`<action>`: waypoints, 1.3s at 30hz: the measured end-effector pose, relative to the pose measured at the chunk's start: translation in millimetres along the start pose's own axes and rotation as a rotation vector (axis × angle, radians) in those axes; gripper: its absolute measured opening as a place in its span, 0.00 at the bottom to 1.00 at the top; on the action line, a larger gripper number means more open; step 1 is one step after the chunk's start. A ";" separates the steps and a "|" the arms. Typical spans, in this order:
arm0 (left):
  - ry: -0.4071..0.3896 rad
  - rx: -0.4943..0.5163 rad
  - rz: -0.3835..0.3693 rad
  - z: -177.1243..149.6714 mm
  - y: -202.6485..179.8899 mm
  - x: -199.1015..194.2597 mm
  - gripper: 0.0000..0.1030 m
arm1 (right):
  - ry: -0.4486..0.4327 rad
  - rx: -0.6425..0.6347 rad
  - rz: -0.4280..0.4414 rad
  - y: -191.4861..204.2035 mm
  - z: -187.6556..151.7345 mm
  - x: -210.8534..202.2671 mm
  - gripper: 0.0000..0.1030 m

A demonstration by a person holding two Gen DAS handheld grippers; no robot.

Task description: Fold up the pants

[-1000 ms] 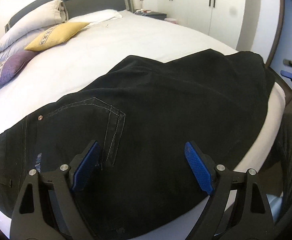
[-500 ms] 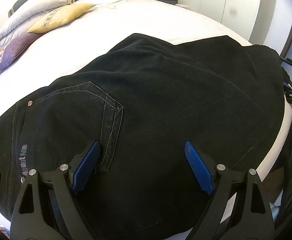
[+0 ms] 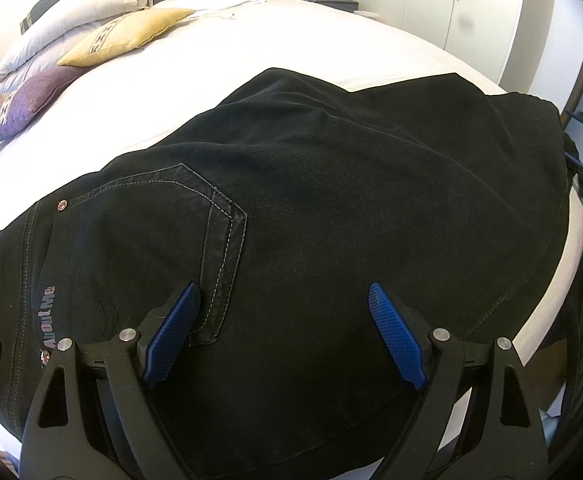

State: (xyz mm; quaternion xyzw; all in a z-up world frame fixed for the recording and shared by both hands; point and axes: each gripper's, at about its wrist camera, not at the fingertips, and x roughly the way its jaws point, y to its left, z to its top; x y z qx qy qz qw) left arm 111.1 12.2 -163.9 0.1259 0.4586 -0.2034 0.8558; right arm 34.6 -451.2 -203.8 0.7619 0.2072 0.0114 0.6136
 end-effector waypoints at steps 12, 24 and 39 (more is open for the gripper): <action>0.003 -0.002 0.012 -0.5 -4.0 0.1 0.84 | 0.069 0.023 0.022 -7.5 0.6 -34.7 0.54; 0.005 -0.004 0.017 1.0 -6.1 0.9 0.84 | 0.118 0.066 0.105 -13.5 -31.1 23.1 0.55; -0.002 -0.008 0.015 -1.2 -6.1 -0.3 0.84 | 0.076 -0.123 0.051 -3.8 -28.4 28.6 0.16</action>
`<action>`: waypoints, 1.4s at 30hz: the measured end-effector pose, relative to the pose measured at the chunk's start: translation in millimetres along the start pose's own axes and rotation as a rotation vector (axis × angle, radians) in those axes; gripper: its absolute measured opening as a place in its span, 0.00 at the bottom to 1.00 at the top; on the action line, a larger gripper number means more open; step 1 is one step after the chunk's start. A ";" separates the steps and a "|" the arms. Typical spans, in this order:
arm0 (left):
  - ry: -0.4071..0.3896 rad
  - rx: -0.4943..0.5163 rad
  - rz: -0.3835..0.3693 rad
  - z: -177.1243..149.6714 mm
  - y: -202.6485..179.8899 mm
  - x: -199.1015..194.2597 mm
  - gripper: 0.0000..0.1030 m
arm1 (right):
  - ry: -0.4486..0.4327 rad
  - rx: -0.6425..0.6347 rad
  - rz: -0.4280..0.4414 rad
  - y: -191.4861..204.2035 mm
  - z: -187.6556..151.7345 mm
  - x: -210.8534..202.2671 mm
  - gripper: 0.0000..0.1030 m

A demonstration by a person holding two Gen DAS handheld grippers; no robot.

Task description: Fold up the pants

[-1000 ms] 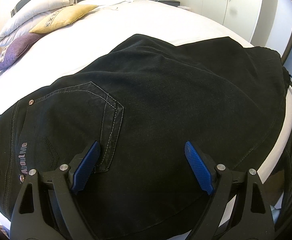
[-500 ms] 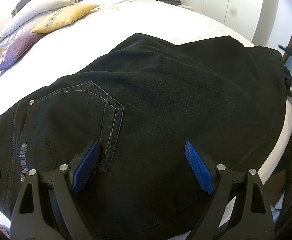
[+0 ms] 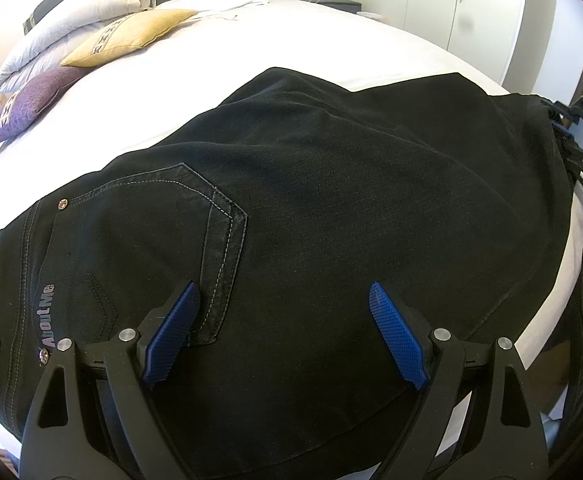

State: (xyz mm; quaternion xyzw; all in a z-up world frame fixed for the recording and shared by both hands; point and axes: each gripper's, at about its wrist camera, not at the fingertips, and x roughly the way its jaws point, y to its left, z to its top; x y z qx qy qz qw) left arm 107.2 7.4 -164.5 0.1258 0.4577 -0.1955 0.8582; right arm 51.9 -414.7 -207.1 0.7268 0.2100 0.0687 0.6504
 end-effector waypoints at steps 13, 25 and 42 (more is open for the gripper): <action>0.005 0.000 0.006 0.9 -2.6 1.0 0.86 | 0.033 -0.444 -0.058 55.0 84.4 -100.1 0.43; 0.021 0.007 0.015 4.4 -4.6 2.9 0.86 | 0.139 -0.210 -0.080 26.5 73.6 -95.5 0.48; 0.012 0.006 0.014 2.1 -2.6 2.4 0.87 | 0.065 -0.012 -0.109 -1.6 62.2 -61.8 0.14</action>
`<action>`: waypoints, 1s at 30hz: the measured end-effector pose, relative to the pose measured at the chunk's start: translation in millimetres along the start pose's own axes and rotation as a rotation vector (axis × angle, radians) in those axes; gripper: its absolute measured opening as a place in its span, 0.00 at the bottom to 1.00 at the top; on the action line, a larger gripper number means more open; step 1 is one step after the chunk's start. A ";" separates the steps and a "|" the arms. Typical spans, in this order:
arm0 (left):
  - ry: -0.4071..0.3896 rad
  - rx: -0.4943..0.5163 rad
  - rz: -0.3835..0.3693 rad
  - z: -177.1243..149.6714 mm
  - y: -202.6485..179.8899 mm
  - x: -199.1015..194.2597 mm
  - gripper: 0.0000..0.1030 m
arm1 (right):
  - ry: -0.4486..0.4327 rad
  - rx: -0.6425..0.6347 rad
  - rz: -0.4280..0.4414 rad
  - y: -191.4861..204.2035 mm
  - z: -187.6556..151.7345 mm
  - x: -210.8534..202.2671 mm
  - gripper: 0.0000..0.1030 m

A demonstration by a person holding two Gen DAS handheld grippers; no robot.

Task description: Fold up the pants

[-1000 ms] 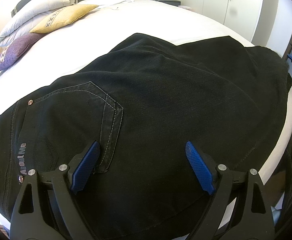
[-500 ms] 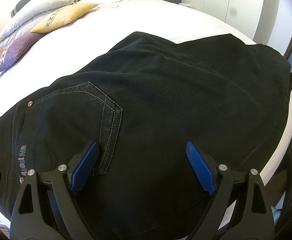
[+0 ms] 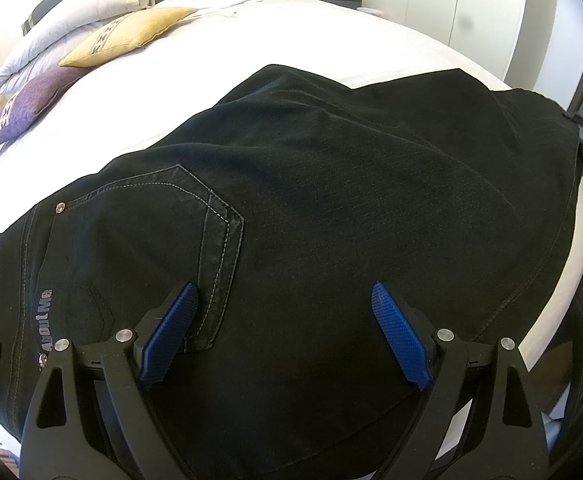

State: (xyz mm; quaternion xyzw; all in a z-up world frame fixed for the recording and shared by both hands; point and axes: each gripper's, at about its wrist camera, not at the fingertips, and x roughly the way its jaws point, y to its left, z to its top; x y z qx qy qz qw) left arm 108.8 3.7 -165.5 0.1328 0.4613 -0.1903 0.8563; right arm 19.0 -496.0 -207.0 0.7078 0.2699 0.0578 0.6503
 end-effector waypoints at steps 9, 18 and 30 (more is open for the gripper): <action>-0.005 0.004 0.004 -0.8 -1.9 -4.0 0.87 | -0.138 -0.141 -0.046 17.3 -18.6 -33.7 0.05; -0.019 0.011 0.004 -5.2 -8.1 -5.2 0.87 | -0.190 -0.101 -0.140 -33.3 -21.5 -39.2 0.03; -0.021 0.007 -0.004 -5.2 -4.8 -5.2 0.87 | -0.218 -0.179 -0.255 -15.5 -14.2 -69.2 0.14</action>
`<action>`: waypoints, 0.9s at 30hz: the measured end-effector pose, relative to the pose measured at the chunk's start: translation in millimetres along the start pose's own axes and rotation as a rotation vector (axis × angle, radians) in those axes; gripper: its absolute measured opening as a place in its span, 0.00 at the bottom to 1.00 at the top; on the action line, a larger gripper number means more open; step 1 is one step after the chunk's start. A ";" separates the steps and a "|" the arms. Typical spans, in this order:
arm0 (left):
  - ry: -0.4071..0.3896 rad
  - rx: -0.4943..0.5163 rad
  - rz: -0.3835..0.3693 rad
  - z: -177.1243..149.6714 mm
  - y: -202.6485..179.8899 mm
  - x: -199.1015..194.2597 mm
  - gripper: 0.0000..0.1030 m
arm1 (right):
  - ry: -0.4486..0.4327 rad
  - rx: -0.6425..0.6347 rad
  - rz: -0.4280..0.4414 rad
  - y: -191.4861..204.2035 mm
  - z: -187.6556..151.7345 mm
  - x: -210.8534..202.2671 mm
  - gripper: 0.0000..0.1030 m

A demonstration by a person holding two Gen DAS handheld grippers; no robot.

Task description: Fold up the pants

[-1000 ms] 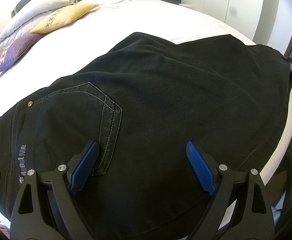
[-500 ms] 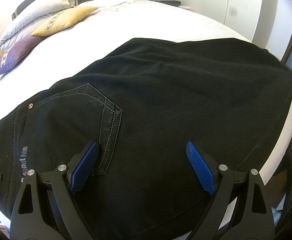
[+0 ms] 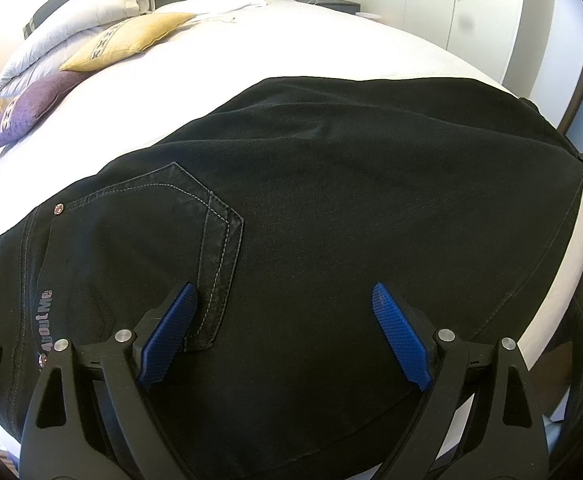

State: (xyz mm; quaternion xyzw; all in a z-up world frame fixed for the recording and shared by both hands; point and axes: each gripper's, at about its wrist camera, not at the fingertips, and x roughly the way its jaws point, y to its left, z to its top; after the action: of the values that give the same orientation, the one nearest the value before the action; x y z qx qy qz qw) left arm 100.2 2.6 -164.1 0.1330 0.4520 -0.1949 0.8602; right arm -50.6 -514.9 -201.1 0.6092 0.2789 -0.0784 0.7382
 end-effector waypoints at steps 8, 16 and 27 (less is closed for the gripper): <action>-0.005 -0.008 -0.001 -0.9 0.7 2.0 0.90 | 0.063 -0.401 0.006 97.8 49.8 -8.4 0.34; -0.002 -0.008 -0.005 0.0 -0.4 2.0 0.91 | 0.316 -0.514 0.021 119.6 93.9 89.9 0.35; -0.001 -0.004 -0.012 1.7 1.7 3.2 0.93 | 0.399 -0.477 -0.058 90.3 103.6 106.7 0.35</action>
State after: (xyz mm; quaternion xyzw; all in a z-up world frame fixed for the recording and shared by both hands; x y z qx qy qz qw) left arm 103.8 2.7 -165.7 0.1286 0.4527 -0.1991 0.8596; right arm 112.1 -566.5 -167.4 0.4141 0.4462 0.0894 0.7883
